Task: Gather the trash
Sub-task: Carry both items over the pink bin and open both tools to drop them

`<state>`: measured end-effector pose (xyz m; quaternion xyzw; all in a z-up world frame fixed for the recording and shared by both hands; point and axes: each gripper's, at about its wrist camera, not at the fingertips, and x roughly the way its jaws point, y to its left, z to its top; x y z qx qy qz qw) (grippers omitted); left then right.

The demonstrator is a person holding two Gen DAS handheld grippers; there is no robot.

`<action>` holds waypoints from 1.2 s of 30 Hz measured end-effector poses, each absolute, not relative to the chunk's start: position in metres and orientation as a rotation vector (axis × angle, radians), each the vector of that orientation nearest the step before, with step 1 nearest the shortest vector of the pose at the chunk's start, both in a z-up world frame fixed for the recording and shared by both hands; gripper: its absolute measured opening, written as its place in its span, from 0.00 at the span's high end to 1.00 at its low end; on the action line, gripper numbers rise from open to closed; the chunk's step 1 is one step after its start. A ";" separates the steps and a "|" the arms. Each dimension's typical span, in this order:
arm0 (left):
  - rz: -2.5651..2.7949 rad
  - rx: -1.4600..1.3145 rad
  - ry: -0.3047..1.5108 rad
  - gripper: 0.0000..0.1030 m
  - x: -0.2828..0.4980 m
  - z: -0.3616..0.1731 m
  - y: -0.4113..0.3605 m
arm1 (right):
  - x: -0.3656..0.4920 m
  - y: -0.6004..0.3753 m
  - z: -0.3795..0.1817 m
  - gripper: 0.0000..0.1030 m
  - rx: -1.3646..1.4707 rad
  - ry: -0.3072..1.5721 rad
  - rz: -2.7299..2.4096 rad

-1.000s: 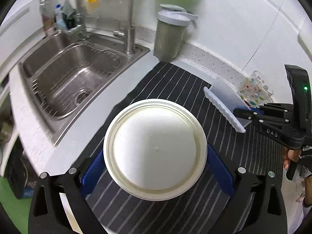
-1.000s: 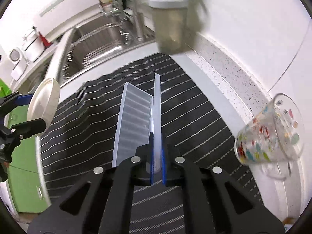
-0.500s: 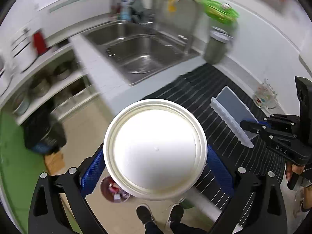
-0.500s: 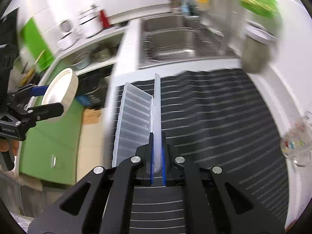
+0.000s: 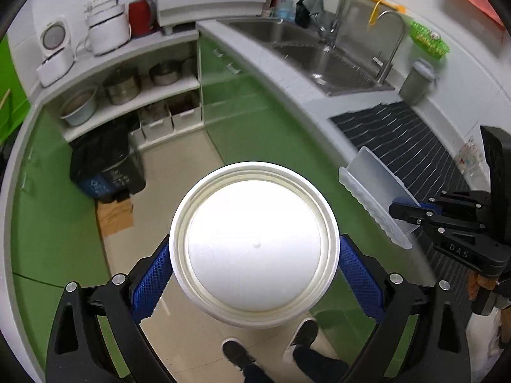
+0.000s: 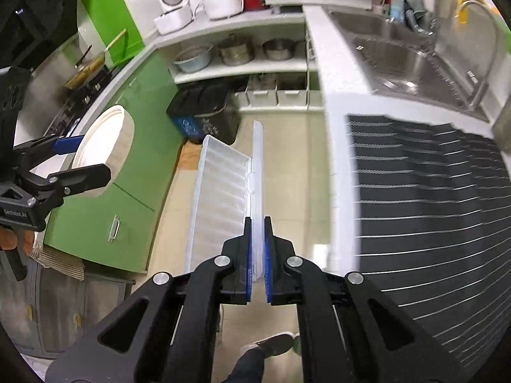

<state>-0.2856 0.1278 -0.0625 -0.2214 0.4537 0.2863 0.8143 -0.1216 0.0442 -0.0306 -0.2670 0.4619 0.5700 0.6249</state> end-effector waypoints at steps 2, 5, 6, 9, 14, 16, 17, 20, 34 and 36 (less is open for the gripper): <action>0.592 -0.497 0.985 0.09 -0.298 -0.086 0.141 | -0.135 0.054 -0.046 0.95 -0.620 1.077 1.297; 0.575 -0.514 1.007 0.09 -0.306 -0.126 0.156 | -0.149 0.070 -0.082 0.95 -0.623 1.097 1.278; 0.568 -0.524 1.014 0.09 -0.308 -0.146 0.161 | -0.153 0.075 -0.101 0.95 -0.627 1.106 1.273; 0.554 -0.542 1.028 0.09 -0.312 -0.198 0.172 | -0.163 0.087 -0.151 0.95 -0.645 1.115 1.258; 0.538 -0.571 1.045 0.09 -0.313 -0.302 0.186 | -0.164 0.096 -0.236 0.95 -0.667 1.112 1.239; 0.534 -0.587 1.046 0.09 -0.313 -0.338 0.191 | -0.165 0.097 -0.259 0.95 -0.674 1.112 1.235; 0.533 -0.591 1.047 0.09 -0.313 -0.351 0.193 | -0.165 0.096 -0.269 0.95 -0.677 1.114 1.232; 0.532 -0.605 1.039 0.09 -0.312 -0.383 0.198 | -0.163 0.096 -0.295 0.95 -0.686 1.118 1.227; 0.618 -0.670 1.027 0.05 -0.336 -0.414 0.215 | -0.175 0.115 -0.352 0.95 -0.727 1.149 1.267; 0.634 -0.682 1.018 0.05 -0.346 -0.411 0.218 | -0.180 0.119 -0.357 0.95 -0.737 1.157 1.280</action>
